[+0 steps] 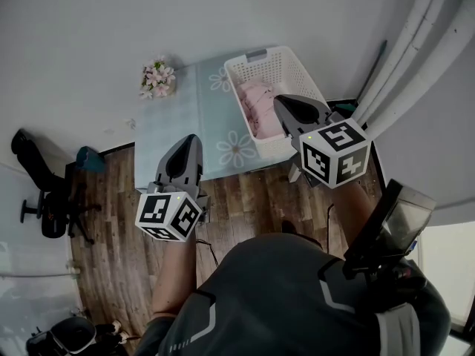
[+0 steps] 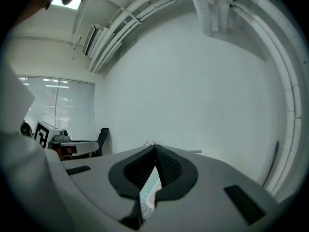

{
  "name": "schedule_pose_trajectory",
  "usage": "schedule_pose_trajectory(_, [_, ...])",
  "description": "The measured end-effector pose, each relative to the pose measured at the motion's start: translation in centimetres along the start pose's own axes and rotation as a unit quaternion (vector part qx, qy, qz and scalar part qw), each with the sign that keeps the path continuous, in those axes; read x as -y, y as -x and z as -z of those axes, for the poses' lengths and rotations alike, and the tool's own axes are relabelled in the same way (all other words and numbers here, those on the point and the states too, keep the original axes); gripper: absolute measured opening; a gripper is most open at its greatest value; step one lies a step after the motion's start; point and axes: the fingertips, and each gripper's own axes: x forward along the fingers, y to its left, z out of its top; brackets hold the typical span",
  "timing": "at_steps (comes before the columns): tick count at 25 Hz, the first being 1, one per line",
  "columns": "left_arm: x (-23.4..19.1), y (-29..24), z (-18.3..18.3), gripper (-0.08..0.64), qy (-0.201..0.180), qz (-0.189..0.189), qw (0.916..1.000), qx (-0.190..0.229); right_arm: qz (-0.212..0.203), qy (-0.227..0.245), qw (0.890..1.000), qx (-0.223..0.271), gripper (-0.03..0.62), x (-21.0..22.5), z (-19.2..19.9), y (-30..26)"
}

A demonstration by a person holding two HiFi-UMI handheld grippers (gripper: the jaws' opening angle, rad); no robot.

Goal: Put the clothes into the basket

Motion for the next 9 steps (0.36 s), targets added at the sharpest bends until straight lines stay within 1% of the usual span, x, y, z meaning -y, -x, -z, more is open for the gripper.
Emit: schedule_pose_trajectory(9, [0.3, 1.2, 0.1, 0.009, 0.002, 0.012, 0.9999, -0.001, 0.015, 0.003, 1.0, -0.002, 0.015, -1.1, 0.1, 1.0])
